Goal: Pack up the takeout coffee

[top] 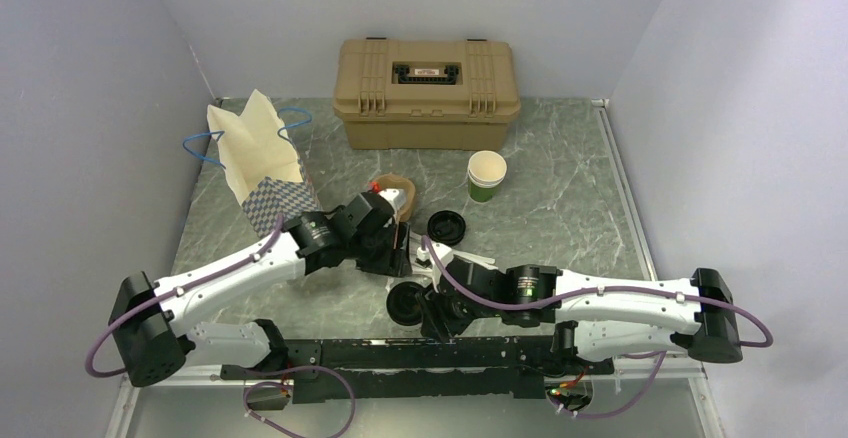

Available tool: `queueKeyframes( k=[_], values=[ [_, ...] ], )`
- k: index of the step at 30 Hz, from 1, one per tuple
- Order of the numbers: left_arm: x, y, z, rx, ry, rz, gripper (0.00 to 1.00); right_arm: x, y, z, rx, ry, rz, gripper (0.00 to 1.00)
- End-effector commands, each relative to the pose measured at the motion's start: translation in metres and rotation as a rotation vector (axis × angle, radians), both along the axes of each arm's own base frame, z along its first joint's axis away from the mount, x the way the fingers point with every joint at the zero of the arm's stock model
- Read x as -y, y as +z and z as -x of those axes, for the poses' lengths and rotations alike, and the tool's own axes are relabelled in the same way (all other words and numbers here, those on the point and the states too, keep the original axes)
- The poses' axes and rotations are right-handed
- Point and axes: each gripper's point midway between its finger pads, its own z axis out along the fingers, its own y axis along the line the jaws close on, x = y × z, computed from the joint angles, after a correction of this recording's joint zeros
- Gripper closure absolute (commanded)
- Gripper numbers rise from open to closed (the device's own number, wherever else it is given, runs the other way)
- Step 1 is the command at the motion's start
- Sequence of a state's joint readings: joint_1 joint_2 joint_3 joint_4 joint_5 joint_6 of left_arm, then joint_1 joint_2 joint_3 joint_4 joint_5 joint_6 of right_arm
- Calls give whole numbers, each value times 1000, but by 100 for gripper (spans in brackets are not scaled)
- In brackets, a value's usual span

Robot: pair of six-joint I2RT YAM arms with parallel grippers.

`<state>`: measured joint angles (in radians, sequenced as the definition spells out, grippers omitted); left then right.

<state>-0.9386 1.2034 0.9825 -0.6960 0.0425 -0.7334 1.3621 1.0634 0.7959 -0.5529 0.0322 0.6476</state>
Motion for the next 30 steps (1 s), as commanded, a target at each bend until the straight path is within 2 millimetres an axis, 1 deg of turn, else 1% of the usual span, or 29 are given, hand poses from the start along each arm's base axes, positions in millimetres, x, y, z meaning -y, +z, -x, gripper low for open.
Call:
queueKeyframes(
  k=[1, 7, 16, 21, 30],
  values=[
    [21, 15, -12, 44, -49, 69, 39, -10, 6, 1, -6, -3, -53, 50],
    [31, 4, -10, 6, -71, 83, 42, -11, 1, -4, 6, -25, -43, 53],
    [32, -11, -3, -45, -89, 68, 46, -15, -7, -9, 19, -39, -9, 56],
    [28, -21, 2, -70, -85, 56, 47, -16, -8, -14, 34, -57, -4, 57],
    [15, -29, 11, -99, -66, 33, 48, -17, -9, -21, 56, -91, 16, 58]
  ],
)
